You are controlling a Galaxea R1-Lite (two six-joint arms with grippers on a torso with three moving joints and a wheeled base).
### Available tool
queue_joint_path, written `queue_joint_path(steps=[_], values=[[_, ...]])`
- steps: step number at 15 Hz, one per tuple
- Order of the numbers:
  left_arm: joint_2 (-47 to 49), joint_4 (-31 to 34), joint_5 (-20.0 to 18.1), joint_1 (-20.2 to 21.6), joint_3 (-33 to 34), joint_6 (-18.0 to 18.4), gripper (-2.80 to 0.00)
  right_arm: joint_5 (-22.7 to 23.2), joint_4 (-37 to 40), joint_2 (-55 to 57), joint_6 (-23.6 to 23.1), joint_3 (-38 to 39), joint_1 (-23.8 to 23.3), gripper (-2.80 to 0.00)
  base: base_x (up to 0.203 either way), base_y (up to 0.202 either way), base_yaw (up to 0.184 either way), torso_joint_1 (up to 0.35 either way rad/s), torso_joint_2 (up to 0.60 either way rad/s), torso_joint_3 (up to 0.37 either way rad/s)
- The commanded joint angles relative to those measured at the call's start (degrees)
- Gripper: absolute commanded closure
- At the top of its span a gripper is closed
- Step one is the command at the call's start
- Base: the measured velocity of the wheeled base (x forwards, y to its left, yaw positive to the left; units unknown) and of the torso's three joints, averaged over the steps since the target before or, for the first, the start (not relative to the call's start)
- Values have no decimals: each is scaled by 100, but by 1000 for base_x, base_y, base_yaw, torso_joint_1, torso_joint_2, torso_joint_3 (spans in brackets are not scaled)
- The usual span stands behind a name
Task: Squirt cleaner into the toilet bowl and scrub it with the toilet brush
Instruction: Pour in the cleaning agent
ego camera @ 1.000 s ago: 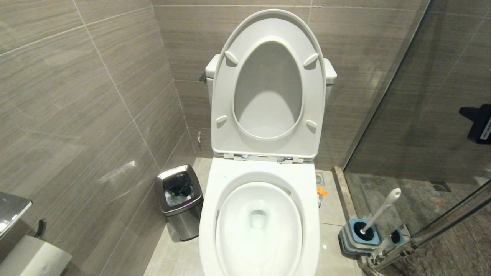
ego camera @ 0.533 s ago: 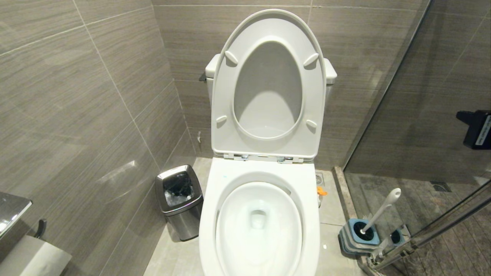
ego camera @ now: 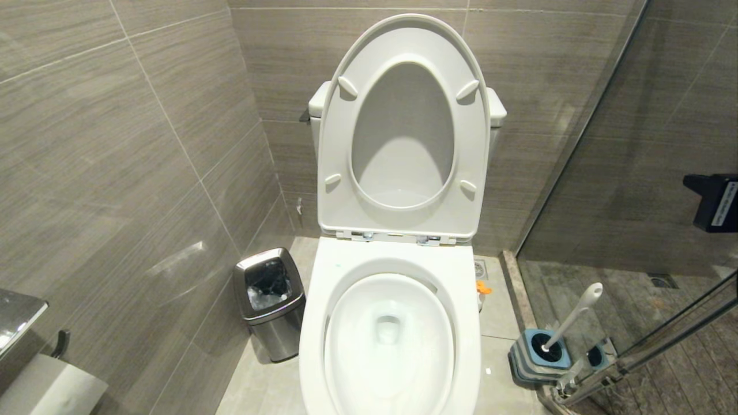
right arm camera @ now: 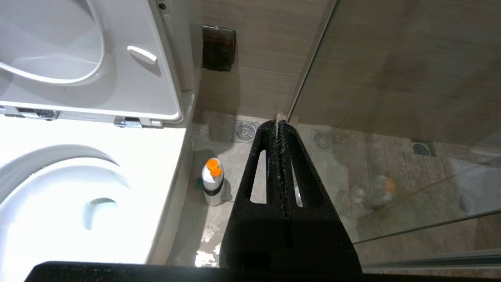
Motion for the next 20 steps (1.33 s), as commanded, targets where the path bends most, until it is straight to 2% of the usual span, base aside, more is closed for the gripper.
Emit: queue_joint_path(steps=[1, 20], values=[[-3, 0, 0, -1, 0, 7, 0, -9, -6, -21, -1, 10, -3, 0, 0, 0, 0, 0, 0, 0], [-3, -9, 9, 4, 0, -2, 0, -35, -15, -3, 25, 175, -3, 0, 0, 0, 0, 0, 0, 0]])
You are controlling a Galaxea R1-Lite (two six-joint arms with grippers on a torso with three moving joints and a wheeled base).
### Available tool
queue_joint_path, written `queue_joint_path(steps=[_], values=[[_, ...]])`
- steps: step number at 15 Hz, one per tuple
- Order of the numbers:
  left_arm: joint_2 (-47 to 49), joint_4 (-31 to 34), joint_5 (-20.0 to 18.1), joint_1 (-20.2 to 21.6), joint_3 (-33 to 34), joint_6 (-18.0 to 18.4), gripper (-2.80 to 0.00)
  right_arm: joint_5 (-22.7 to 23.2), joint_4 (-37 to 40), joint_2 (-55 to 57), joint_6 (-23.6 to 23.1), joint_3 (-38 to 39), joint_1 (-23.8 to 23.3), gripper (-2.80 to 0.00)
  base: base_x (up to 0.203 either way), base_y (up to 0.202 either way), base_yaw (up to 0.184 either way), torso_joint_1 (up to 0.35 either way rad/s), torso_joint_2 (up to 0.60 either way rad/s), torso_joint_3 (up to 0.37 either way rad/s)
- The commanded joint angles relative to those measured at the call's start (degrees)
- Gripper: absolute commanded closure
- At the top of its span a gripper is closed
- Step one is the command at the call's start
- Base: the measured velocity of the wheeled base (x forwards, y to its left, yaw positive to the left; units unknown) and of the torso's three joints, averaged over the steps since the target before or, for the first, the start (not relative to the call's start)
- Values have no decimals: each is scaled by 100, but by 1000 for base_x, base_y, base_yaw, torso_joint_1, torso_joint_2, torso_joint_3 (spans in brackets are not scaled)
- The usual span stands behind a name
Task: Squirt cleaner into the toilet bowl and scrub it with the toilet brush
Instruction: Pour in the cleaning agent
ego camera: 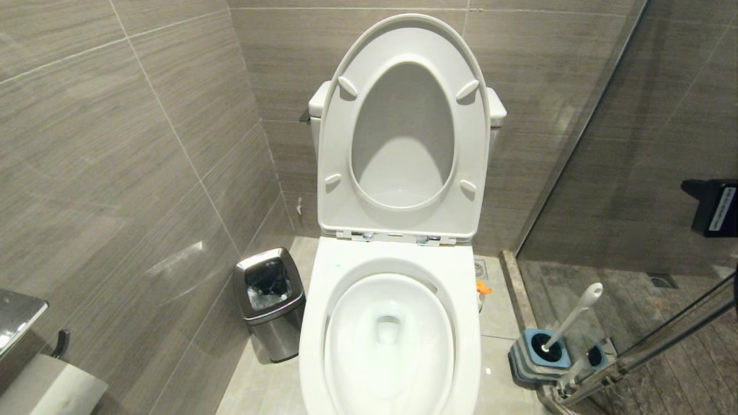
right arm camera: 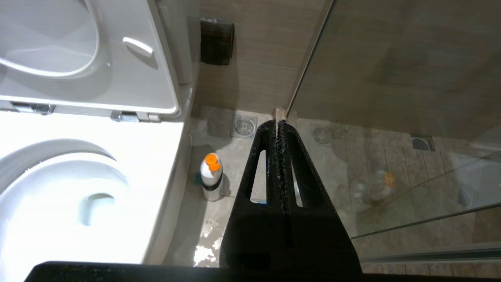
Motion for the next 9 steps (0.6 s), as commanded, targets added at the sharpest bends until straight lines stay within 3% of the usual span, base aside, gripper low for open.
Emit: queue_joint_path(steps=[1, 6, 9], values=[[-3, -1, -1, 4, 0, -1, 0, -8, -12, -19, 7, 138, 2, 0, 0, 0, 0, 0, 0, 0], [-3, -9, -1, 4, 0, -1, 0, -8, -15, -10, 51, 250, 2, 0, 0, 0, 0, 0, 0, -8], [-3, -9, -1, 0, 0, -10, 0, -8, -15, 16, 51, 250, 2, 0, 0, 0, 0, 8, 2, -142]])
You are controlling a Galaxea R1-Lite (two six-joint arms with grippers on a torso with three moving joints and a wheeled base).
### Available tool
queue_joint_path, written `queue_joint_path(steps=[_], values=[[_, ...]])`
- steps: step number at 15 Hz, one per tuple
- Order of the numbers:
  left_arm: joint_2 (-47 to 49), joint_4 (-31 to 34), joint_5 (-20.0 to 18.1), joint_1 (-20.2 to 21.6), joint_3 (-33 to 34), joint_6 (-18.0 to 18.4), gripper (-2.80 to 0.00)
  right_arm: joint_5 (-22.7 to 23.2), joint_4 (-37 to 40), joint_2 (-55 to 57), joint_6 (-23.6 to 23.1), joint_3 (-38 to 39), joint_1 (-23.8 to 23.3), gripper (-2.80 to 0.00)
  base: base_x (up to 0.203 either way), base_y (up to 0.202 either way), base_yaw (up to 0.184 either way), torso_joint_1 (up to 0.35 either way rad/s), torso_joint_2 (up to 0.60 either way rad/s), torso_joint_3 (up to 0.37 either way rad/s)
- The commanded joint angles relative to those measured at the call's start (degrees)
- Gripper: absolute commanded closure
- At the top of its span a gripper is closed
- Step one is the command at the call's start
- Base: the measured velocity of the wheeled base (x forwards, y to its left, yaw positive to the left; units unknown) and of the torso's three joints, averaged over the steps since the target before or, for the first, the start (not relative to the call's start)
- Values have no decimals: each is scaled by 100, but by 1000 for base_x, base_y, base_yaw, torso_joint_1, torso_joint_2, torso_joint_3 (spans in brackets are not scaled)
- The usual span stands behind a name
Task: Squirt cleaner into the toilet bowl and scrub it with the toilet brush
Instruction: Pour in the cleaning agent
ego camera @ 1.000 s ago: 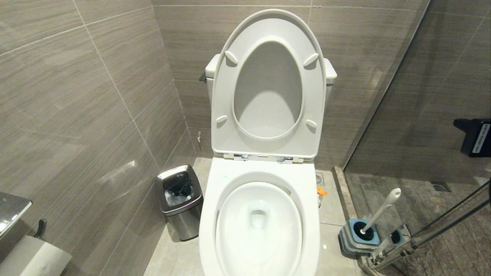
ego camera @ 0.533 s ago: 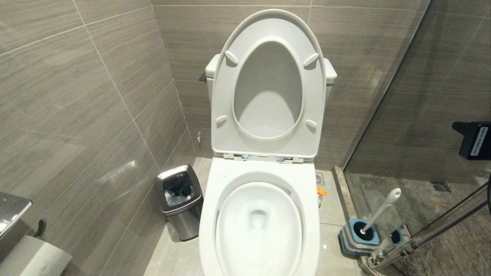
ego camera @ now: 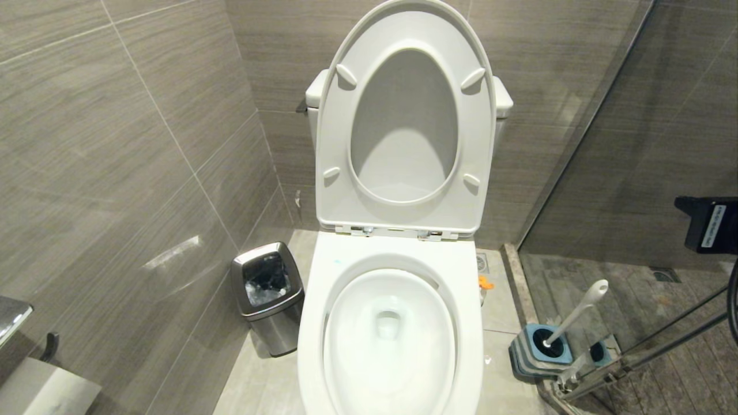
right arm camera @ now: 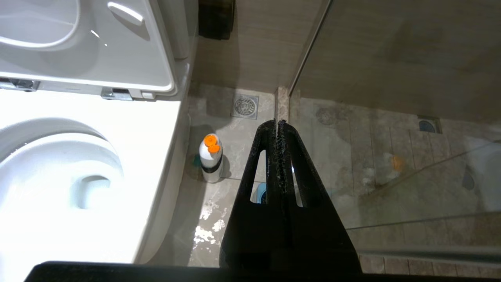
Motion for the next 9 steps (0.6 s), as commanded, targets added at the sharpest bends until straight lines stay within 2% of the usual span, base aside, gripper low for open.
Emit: queue_joint_path(steps=[1, 9], values=[[-3, -1, 3, -7, 0, 6, 0, -11, -10, 15, 0, -2, 2, 0, 0, 0, 0, 2, 2, -182], [-3, -1, -1, 2, 0, 14, 0, -11, -10, 83, 7, -11, 2, 0, 0, 0, 0, 4, 3, -196]])
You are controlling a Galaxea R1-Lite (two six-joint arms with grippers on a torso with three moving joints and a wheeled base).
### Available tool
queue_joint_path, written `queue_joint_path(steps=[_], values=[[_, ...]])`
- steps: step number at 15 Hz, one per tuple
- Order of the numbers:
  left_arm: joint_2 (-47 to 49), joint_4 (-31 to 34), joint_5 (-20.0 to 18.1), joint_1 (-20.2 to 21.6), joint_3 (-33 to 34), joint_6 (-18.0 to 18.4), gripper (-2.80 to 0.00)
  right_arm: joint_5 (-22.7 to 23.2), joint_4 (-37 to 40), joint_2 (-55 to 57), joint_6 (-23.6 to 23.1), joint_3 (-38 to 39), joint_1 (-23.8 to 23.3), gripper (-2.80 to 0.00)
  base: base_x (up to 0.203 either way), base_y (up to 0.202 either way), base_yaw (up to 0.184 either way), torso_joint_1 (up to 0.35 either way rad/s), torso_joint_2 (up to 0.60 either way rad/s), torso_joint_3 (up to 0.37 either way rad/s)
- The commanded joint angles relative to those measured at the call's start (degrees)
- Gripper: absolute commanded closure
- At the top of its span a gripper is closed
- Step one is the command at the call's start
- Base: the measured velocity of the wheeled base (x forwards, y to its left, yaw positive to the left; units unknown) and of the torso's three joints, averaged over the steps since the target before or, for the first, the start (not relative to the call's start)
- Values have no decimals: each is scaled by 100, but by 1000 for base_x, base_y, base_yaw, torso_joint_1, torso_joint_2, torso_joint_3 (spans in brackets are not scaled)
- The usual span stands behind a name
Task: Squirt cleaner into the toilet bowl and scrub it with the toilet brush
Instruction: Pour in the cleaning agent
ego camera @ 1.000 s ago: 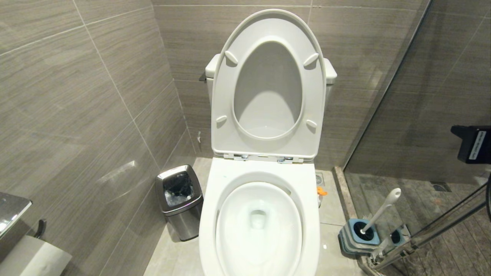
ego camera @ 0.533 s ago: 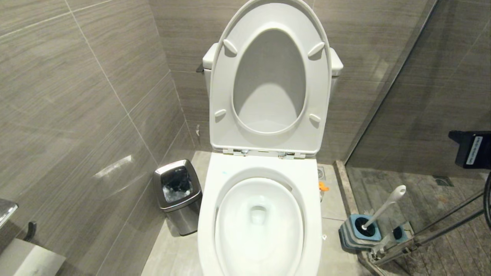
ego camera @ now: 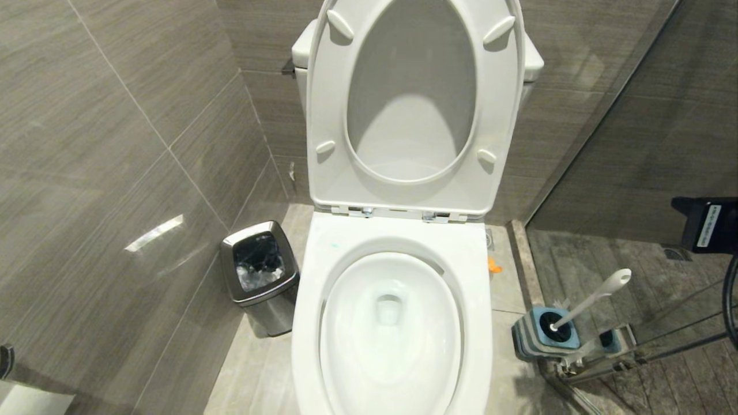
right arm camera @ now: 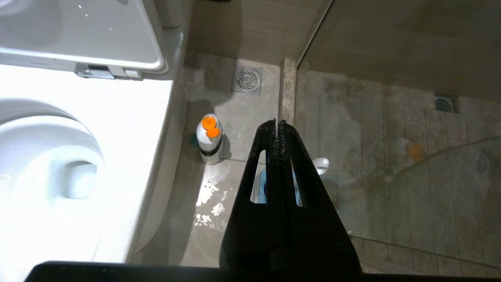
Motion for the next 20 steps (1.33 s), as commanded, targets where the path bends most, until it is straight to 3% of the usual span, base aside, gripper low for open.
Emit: queue_joint_path(steps=[1, 16, 20], values=[[-3, 11, -1, 7, 0, 4, 0, -8, -9, 33, 9, -1, 2, 0, 0, 0, 0, 2, 7, -193], [-3, 11, -9, 5, 2, 13, 0, -8, -9, -20, 202, 316, 2, 0, 0, 0, 0, 2, 3, -198], [-3, 11, 3, -2, 0, -5, 0, -8, -10, -80, 203, 457, 7, 0, 0, 0, 0, 1, 2, -51]])
